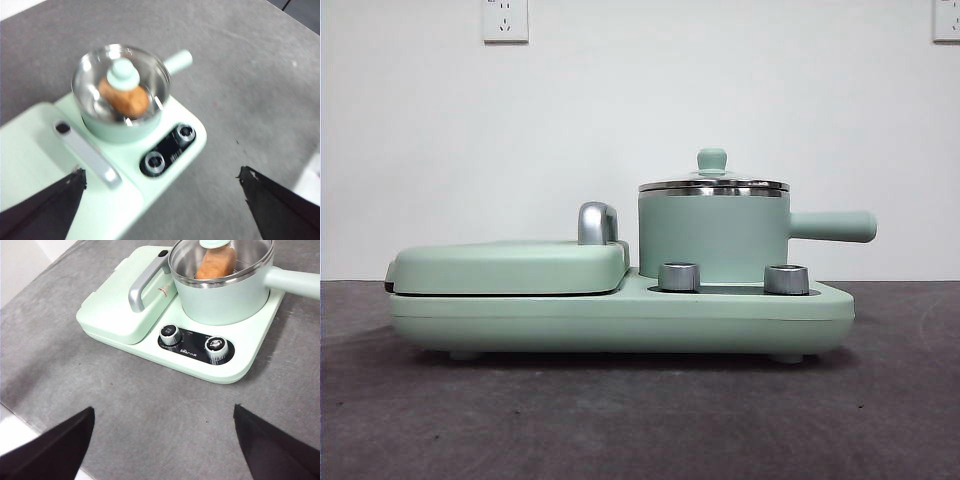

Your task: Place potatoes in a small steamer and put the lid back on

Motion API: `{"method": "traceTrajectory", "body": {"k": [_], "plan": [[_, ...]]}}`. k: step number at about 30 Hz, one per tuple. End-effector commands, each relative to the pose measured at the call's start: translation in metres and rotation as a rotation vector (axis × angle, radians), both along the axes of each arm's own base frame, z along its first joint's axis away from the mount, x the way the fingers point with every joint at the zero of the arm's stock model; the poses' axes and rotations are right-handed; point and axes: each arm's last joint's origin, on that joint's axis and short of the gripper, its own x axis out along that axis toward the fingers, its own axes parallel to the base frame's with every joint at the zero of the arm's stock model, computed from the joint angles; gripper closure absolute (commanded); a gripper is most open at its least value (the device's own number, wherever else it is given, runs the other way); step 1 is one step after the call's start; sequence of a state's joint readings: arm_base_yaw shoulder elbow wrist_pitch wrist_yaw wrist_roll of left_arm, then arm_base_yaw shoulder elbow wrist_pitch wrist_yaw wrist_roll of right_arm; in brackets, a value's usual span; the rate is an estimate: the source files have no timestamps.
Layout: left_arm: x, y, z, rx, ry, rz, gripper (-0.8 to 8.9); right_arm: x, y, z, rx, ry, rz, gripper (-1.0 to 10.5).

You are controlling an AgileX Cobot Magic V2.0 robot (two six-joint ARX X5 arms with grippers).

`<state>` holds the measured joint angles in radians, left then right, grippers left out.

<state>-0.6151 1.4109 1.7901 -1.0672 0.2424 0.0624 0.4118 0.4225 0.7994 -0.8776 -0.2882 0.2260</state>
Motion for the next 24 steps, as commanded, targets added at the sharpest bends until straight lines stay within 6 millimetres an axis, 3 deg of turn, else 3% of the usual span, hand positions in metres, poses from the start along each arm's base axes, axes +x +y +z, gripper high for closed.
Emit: {"method": "traceTrajectory", "body": {"k": [1,7,14,19,24], "plan": [[-0.019,0.011,-0.007,-0.010,-0.003,-0.010,3.18,0.000,0.001,0.003,0.014,-0.008,0.004,5.1],[-0.067,0.045,-0.029,-0.060,0.004,0.027,3.19,0.000,0.001,0.003,0.015,-0.008,0.005,5.1],[-0.111,0.078,-0.073,-0.237,-0.020,0.118,3.23,0.000,0.001,0.004,0.027,-0.008,0.026,5.1],[-0.135,0.098,-0.101,-0.305,-0.075,0.216,3.22,-0.001,0.002,0.004,0.038,-0.003,0.049,5.1],[-0.149,0.108,-0.107,-0.319,-0.108,0.214,3.22,-0.001,0.002,0.004,0.038,-0.003,0.049,5.1]]}}
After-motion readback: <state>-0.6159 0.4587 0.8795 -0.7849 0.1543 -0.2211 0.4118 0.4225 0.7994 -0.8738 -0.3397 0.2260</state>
